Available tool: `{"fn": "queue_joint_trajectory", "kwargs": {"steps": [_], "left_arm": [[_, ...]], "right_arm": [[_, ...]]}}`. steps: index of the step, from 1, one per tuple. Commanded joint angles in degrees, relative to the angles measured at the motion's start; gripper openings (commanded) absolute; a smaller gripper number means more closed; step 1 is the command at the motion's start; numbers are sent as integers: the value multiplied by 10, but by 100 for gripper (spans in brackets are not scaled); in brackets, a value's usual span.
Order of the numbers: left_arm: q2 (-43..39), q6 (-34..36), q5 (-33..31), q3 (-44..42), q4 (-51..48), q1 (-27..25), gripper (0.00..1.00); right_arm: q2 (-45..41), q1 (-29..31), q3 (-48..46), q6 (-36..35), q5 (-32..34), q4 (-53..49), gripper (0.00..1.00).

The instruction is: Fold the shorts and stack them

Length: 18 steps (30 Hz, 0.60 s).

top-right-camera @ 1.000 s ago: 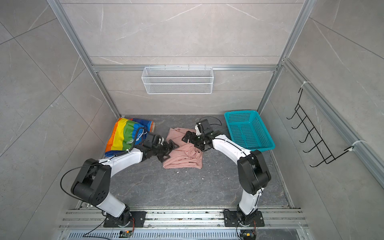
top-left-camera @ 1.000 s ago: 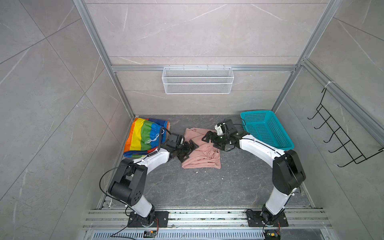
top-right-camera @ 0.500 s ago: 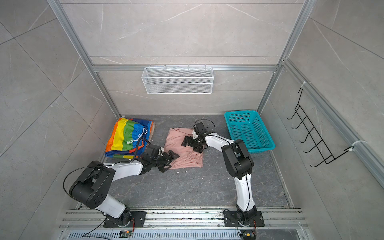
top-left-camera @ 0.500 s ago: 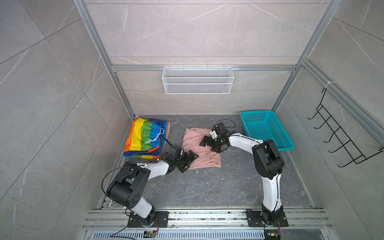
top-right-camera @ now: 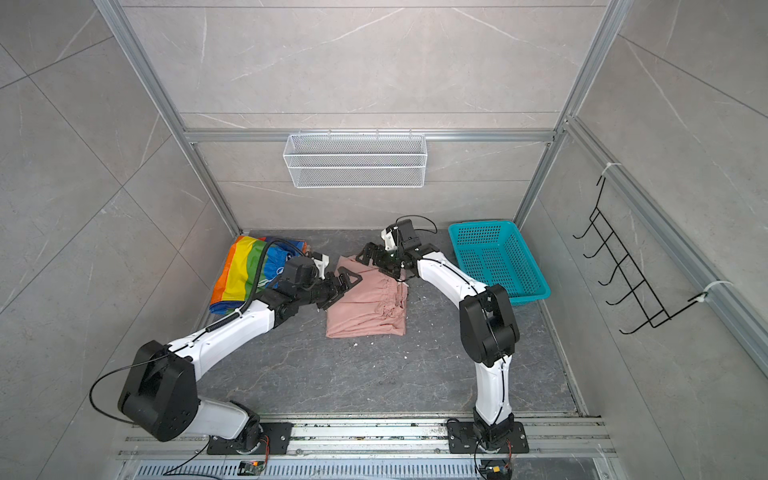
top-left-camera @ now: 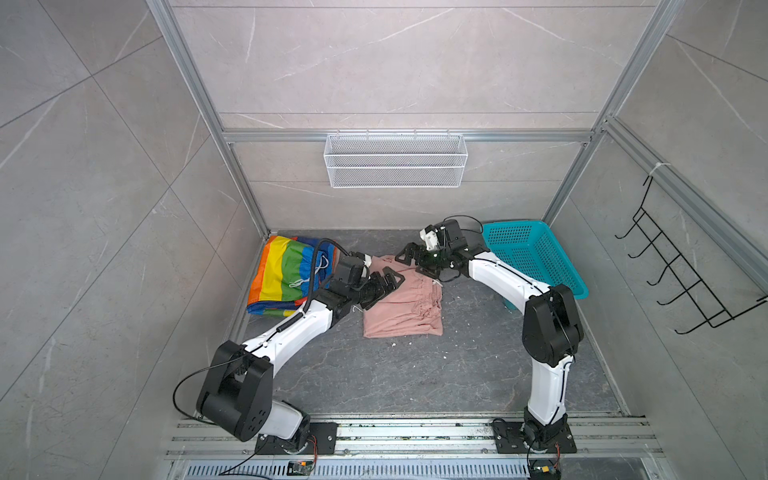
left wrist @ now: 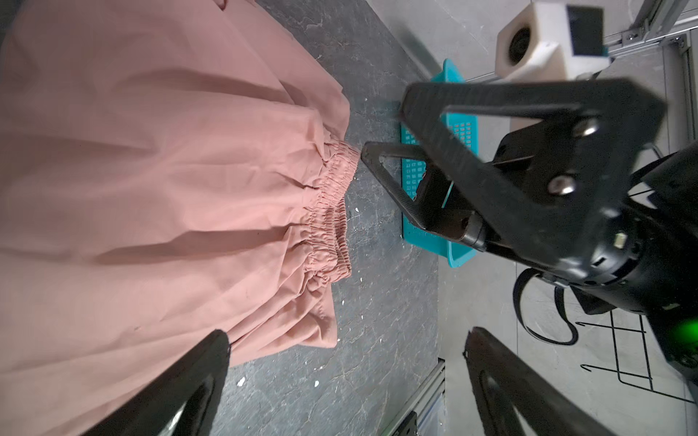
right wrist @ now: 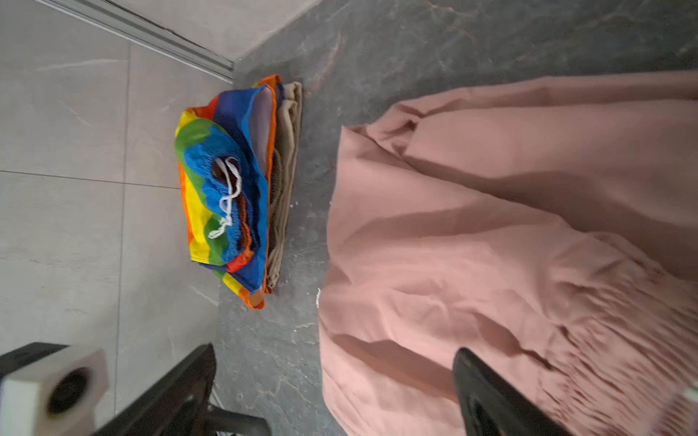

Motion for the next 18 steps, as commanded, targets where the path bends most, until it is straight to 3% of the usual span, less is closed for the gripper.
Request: {"fn": "queue_joint_trajectory", "kwargs": {"steps": [1,13,18], "left_arm": [[52,9,18,-35,33,-7,99],[103,21,14,-127,52,-6,99],[41,106,-29,-70,-77,-6,99]], "right_arm": [[71,-5,28,30,-33,22,99],[206,-38,136,-65,-7,-78,99],[169,-38,168,-94,-12,-122,99]]}}
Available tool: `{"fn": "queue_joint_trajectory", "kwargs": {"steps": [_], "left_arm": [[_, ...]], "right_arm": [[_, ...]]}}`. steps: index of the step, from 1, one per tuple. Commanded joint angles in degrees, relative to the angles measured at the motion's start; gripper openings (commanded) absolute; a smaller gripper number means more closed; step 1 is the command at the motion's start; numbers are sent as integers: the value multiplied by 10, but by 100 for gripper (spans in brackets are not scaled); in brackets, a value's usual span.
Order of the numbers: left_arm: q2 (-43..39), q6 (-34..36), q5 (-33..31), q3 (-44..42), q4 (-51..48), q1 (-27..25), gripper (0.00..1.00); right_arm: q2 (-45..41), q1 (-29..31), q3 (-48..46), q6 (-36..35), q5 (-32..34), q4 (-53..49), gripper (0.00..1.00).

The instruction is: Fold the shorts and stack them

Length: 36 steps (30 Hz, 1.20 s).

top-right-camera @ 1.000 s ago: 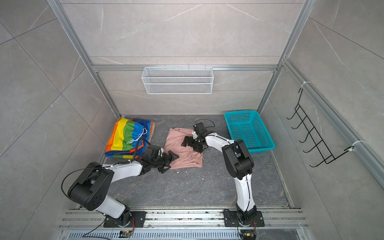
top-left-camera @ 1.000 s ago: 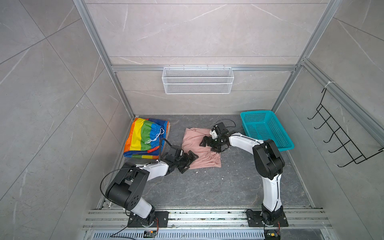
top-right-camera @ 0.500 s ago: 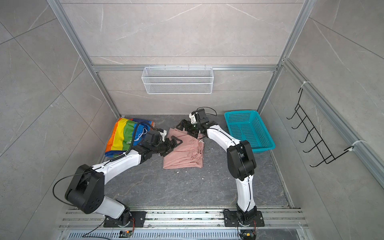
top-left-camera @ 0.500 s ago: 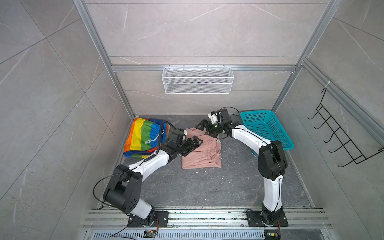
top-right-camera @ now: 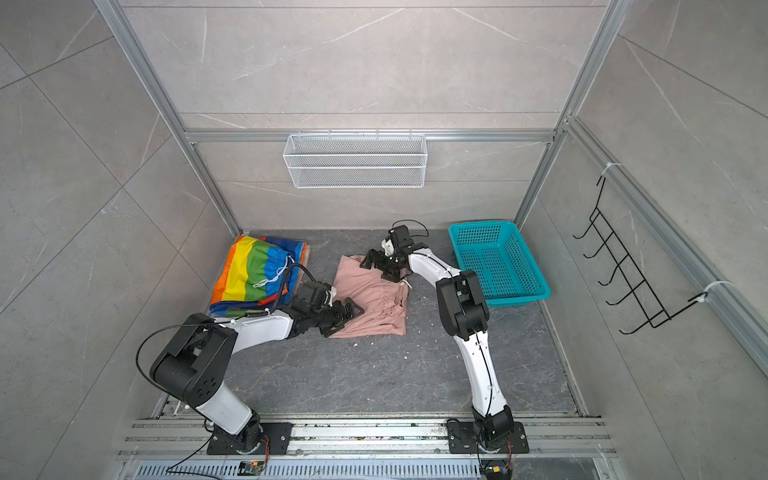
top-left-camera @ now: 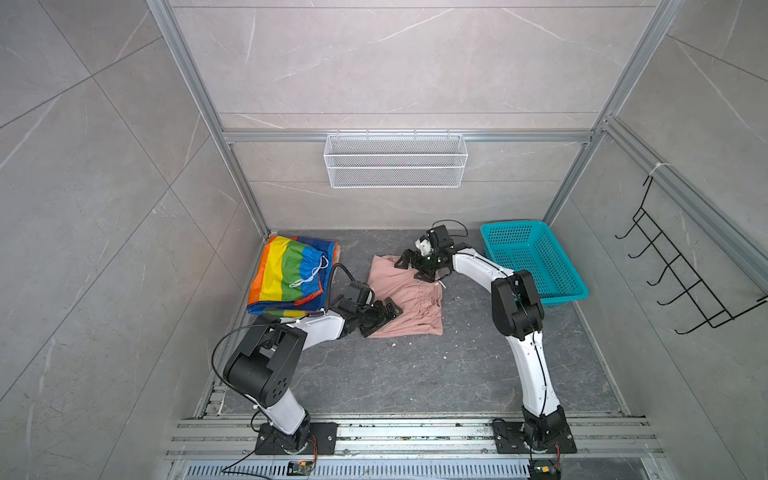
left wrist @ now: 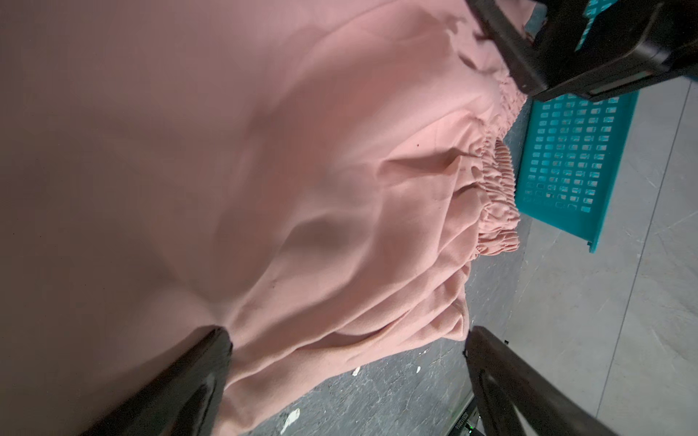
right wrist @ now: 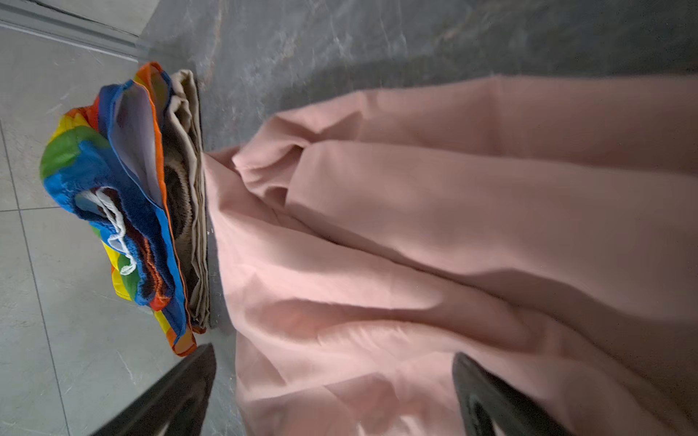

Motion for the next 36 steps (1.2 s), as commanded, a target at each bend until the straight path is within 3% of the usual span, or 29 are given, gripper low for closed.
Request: {"fn": "queue_joint_trajectory", "kwargs": {"steps": [1,5,8,19,28,32,36], "left_arm": [[-60,90,-55,55,-147,-1,99],[-89,189,-154,148,-264,2,99],[-47,224,-194,220,-341,23,99],[153,262,-77,381,-399,79,96],[228,259,-79,418,-413,81,94],[249,263,-84,422,-414,81,81],[265,266,-91,429,-418,81,56]], "right_arm": [[-47,-2,10,-40,12,-47,99],[-148,-3,-47,-48,27,-48,99],[-218,-4,-126,-51,31,-33,99],[-397,-3,-384,-69,38,-1,99],[-446,-3,-496,-54,39,39,99],[-454,-3,-506,-51,43,40,99],[-458,-3,-510,-49,47,39,99]]}}
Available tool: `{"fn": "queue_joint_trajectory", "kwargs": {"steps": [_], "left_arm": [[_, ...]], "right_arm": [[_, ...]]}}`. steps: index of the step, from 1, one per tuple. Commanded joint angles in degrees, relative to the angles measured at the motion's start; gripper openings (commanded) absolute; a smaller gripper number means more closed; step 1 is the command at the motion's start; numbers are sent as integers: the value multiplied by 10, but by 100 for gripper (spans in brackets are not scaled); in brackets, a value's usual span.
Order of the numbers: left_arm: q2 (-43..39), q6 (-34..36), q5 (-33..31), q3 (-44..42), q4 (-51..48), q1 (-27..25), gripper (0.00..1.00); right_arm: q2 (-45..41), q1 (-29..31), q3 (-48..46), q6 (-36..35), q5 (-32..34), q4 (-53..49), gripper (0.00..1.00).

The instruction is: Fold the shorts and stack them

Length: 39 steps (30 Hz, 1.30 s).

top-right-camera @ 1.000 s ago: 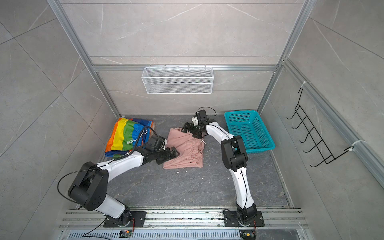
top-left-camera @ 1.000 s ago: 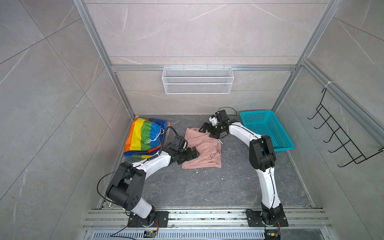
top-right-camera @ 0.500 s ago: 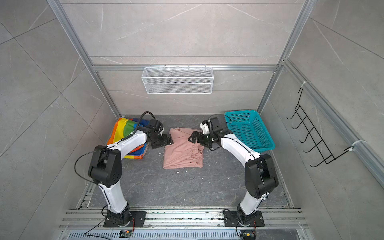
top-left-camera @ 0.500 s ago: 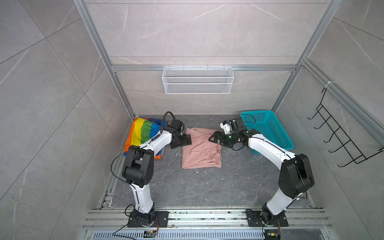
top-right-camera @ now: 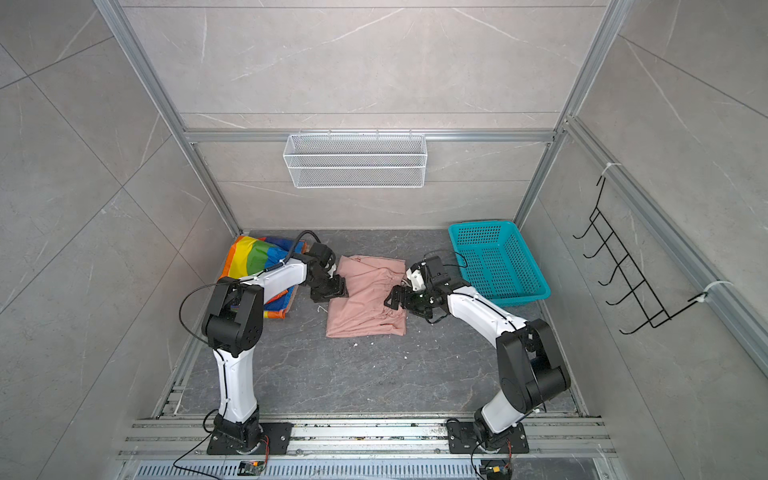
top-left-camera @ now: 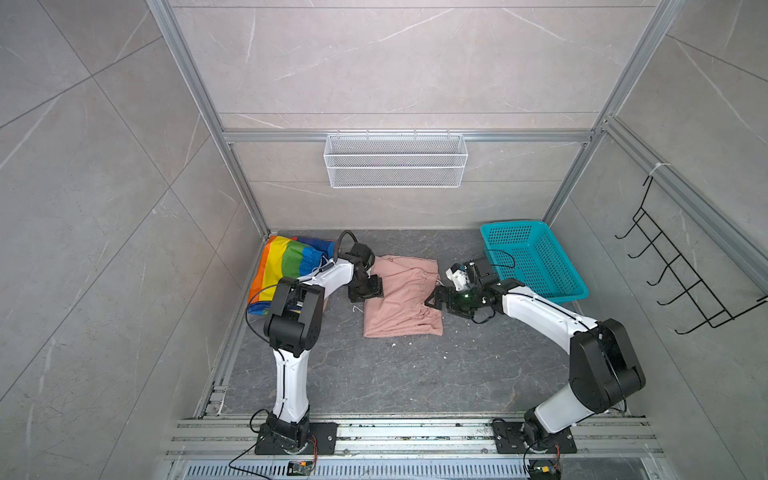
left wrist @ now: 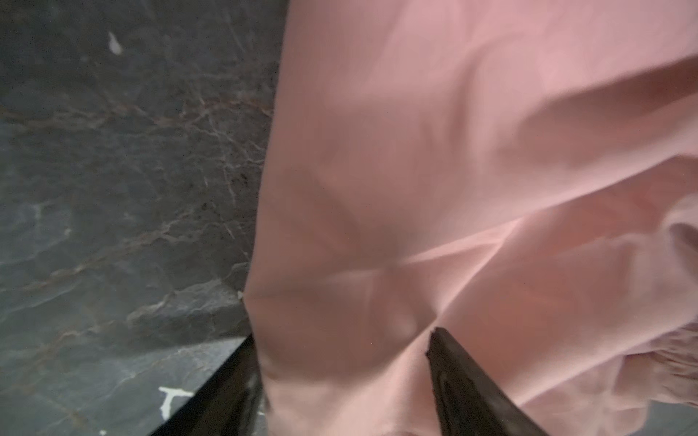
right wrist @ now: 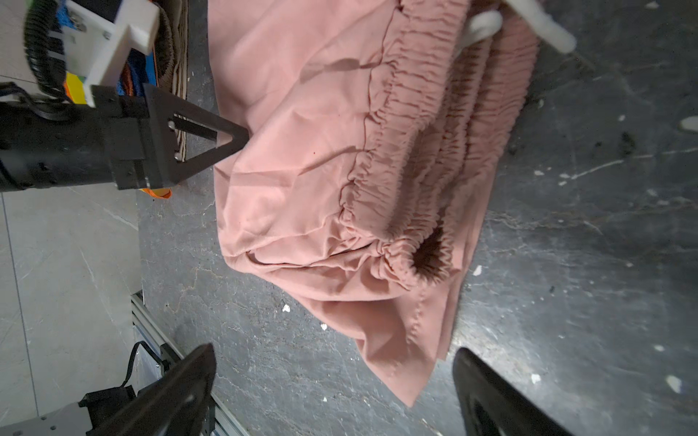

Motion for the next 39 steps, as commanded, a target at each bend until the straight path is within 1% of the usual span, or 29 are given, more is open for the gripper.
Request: {"fn": "queue_joint_trajectory", "kwargs": {"steps": [1,4,6,8,9,14,18,21,24,29,34,39], "left_arm": [[11,16,1,22,-24,-1,47],[20,26,-8,33,-38,-1,24],[26,36,-31,47,-61,-2,15],[27,44,-49,58,-80,-2,4],[26,47,-56,61,-85,-2,0],[10,61,-99,79,-121,-2,0],[-15,78,-156,111,-169,-3,0],[-27,98,-217,151,-223,-3,0],[-29,117,-300,201,-283,-2,0],[-29,145,-435,275,-349,-2,0],[-24,178,-535,340,-390,-2,0],[-28,217,-599,378,-401,-2,0]], "right_arm": [[-20,-1,-9,8,10,11,99],[-23,-1,-10,11,12,12,99],[-24,-1,-11,13,13,13,99],[-26,-1,-13,14,15,13,99],[-27,-2,-14,16,16,14,99],[-30,-2,-25,27,14,25,99],[-25,-2,-27,33,6,33,99],[-19,0,-26,43,-3,42,99],[-10,4,-20,53,-12,54,99],[14,37,12,60,-10,58,99],[50,88,72,61,6,48,99],[83,126,115,71,12,52,99]]}}
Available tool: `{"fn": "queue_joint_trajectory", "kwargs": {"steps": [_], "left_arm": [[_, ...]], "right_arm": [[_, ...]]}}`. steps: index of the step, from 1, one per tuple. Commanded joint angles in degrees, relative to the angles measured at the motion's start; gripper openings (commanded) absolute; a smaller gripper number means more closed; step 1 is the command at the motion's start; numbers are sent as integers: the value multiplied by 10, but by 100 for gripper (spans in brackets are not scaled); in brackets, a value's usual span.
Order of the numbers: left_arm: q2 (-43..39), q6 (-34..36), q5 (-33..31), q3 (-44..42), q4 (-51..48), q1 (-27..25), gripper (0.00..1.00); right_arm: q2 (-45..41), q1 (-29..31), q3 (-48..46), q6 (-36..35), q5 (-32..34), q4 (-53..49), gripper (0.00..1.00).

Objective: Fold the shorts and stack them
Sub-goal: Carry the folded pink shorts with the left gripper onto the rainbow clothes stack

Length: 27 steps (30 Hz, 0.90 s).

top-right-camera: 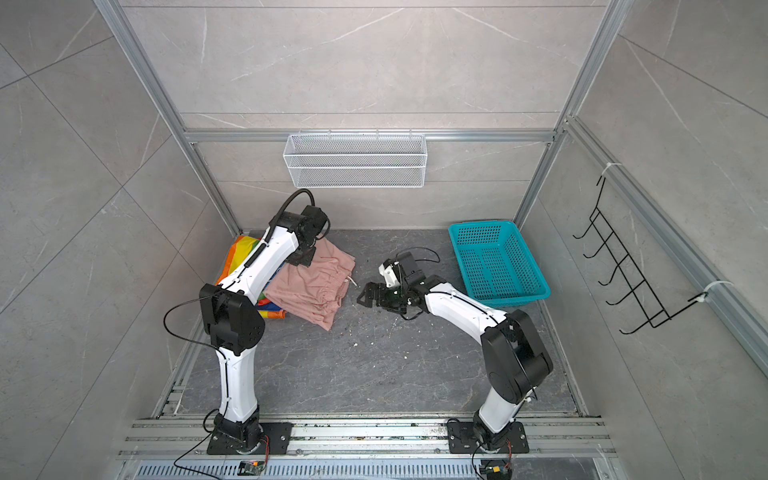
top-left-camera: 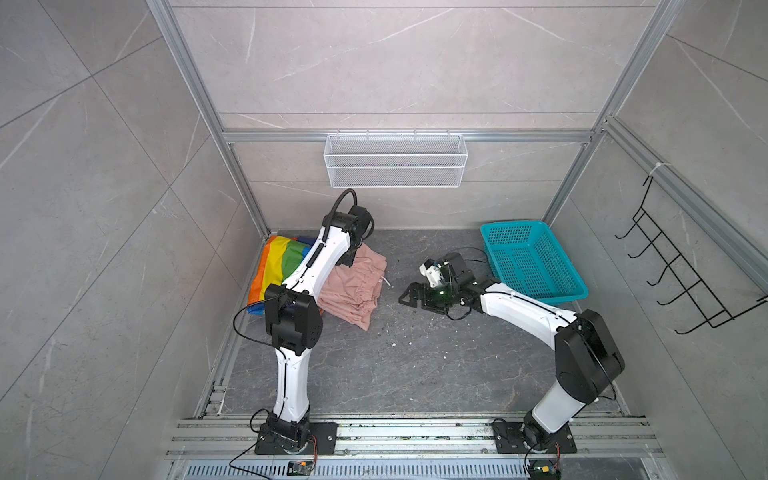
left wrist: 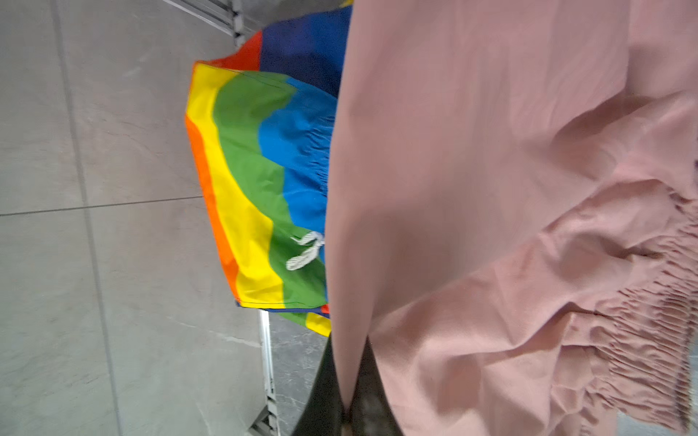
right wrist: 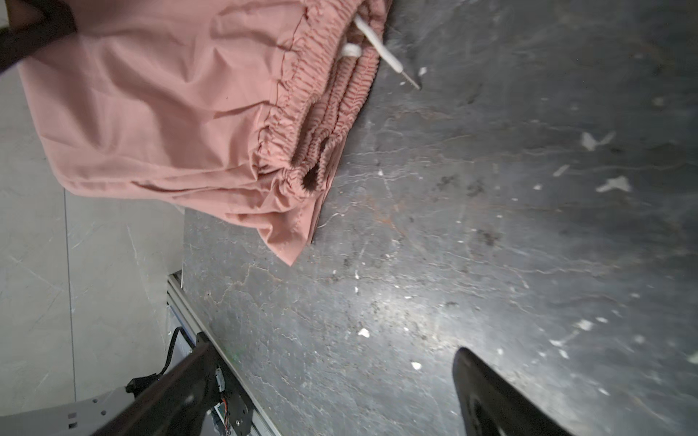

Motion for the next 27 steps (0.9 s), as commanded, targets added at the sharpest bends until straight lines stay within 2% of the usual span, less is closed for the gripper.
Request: {"fn": "queue_joint_trajectory", "kwargs": {"steps": [1,7,14,23,27], "left_arm": [[-34,51,-101,27,-32,1,0],[-62,115,-152,-13,33,11,0],[-85,180,-149,-30,108,36,0],[-158,187,-36,-52,157,55,0],[-181,181,3,-74,170,83,0]], "right_arm": [[23,18,29,12,10,8,99],[35,32,31,20,8,23,99],[32,32,16,19,5,32,99],[49,32,28,22,-7,42,99],[54,32,36,23,-9,40,99]]}}
